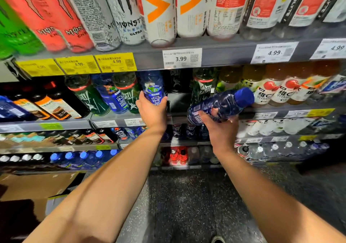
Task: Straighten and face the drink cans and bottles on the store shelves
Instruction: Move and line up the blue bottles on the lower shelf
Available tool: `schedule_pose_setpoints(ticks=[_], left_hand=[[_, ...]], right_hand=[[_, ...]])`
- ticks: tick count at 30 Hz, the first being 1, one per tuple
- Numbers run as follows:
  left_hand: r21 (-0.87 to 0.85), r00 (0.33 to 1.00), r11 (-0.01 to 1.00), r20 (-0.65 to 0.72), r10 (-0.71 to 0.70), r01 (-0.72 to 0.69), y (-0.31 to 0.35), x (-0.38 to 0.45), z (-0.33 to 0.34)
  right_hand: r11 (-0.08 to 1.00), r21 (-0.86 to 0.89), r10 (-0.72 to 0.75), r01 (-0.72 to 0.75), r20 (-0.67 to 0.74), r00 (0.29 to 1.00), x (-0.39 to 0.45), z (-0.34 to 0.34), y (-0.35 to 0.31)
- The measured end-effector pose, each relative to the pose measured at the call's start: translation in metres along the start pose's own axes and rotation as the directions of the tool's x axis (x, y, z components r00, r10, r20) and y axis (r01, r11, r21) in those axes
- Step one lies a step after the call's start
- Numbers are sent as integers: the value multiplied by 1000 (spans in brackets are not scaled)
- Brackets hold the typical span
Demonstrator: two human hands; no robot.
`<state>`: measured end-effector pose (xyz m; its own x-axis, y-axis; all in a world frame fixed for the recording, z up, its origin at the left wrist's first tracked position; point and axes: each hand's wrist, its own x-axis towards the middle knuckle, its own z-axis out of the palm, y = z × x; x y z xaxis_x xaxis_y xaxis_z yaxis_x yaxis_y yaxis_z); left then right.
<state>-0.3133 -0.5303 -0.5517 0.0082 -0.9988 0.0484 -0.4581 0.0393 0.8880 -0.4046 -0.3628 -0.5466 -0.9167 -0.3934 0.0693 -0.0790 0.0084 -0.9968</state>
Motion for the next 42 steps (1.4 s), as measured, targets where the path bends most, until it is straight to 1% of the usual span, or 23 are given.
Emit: schedule_pose_setpoints(ticks=[3,6,11,15,18,20,24,30,35,38,42], left_hand=[[45,1000,999,2,-9,9,2,4,3],[26,999,999,-13,-33,33,5,4,4],[9,1000,1000,-5,13,-12,7,4,3],[32,994,997,90,64,-67,4,7,0],[-2,982,996,167,85,-85,5,2,-2],[-17,978,995,184,100,-98,5,-1,-5],[-69,982,995,170,79,-68,2,-2,-10],[-46,994,999,107,31,-26,0,4,-17],[11,986,995,138,94,-96,-5,11,-25],[54,980,988,148,134,-143,-3,12,-26],[64,976,978,106,192,-199,-9,11,-30]], right_hand=[[1000,-4,-8,8,-5,1000,0,0,0],[1000,-18,-12,12,-11,1000,1,-2,-1],[1000,-11,-18,18,-6,1000,1,-6,1],[999,18,-27,27,-10,1000,-2,-6,3],[999,40,-36,36,1,999,-5,-7,2],[998,21,-59,58,17,998,-5,-8,1],[997,9,-71,71,32,997,-5,-6,-2],[999,-9,-47,47,43,998,-10,11,-3],[992,-20,-121,123,73,990,-12,26,-8],[991,-8,-128,130,112,985,-9,36,-6],[987,-68,-131,145,180,975,-4,53,-7]])
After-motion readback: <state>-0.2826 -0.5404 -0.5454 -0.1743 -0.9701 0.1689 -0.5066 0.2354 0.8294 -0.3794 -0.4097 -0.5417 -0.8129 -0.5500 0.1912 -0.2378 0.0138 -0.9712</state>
